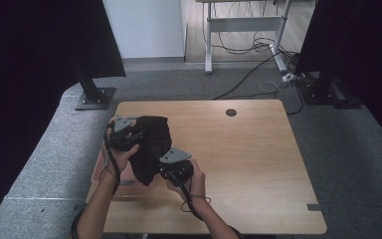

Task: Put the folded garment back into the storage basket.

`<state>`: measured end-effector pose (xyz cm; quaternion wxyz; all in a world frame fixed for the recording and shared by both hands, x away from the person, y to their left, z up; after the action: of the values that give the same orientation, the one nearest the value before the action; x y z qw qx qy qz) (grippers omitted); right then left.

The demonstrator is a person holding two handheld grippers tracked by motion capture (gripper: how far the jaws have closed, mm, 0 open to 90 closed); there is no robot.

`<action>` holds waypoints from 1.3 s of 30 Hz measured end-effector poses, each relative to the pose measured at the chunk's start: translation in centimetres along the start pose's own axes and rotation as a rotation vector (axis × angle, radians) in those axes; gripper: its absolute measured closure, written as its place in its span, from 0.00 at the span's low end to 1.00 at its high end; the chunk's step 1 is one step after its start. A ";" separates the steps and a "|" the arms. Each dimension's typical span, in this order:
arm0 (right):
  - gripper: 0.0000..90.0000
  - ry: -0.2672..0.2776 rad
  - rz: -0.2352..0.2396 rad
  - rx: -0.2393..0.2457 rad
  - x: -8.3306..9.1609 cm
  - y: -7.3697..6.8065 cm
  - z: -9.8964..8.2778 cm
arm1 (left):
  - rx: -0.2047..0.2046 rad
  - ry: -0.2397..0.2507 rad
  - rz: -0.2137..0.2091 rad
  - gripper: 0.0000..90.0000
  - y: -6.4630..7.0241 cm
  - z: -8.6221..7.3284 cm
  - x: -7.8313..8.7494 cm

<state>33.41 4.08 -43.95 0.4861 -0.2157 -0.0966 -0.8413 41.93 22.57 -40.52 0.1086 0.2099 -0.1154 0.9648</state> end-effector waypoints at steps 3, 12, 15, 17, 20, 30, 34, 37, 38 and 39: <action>0.81 0.000 0.003 -0.003 -0.3 -0.1 0.1 | 0.001 0.000 0.004 0.70 -0.3 -0.1 0.0; 0.81 0.003 0.004 0.001 -0.9 -0.3 0.6 | -0.005 -0.005 0.013 0.70 -0.9 0.0 -0.2; 0.81 0.001 0.006 0.004 -1.2 -0.4 0.7 | -0.008 -0.003 0.016 0.70 -1.1 0.1 -0.1; 0.81 -0.001 0.011 0.005 -1.4 -0.4 0.9 | -0.012 -0.002 0.019 0.70 -1.2 0.3 -0.1; 0.81 0.001 0.013 0.006 -1.6 -0.5 1.1 | -0.013 0.000 0.023 0.70 -1.4 0.4 0.0; 0.81 0.001 0.025 0.008 -2.8 -0.8 1.8 | -0.011 -0.008 0.039 0.70 -2.7 0.2 -0.2; 0.81 0.002 0.033 0.010 -3.6 -0.9 2.1 | -0.007 -0.010 0.048 0.70 -3.5 0.0 -0.2; 0.81 -0.001 0.040 0.011 -4.3 -1.0 2.3 | -0.004 -0.012 0.054 0.70 -4.1 -0.3 -0.4; 0.81 -0.001 0.041 0.012 -4.5 -1.0 2.3 | -0.002 -0.015 0.055 0.70 -4.3 -0.3 -0.4; 0.81 -0.001 0.043 0.014 -4.7 -1.0 2.4 | 0.002 -0.015 0.056 0.70 -4.5 -0.5 -0.5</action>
<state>35.22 9.16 -43.94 0.5056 -0.2151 -0.0980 -0.8297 43.38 26.90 -40.35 0.0804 0.2141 -0.1210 0.9659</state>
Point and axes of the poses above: each handheld gripper's, and its own axes: x roughly backward along the jaws, z roughly out of its top, y roughly to its right, the point moved 2 cm from there along -x, roughly forward along the jaws, and after that the axes turned 12 degrees about z, right-handed, at the moved point
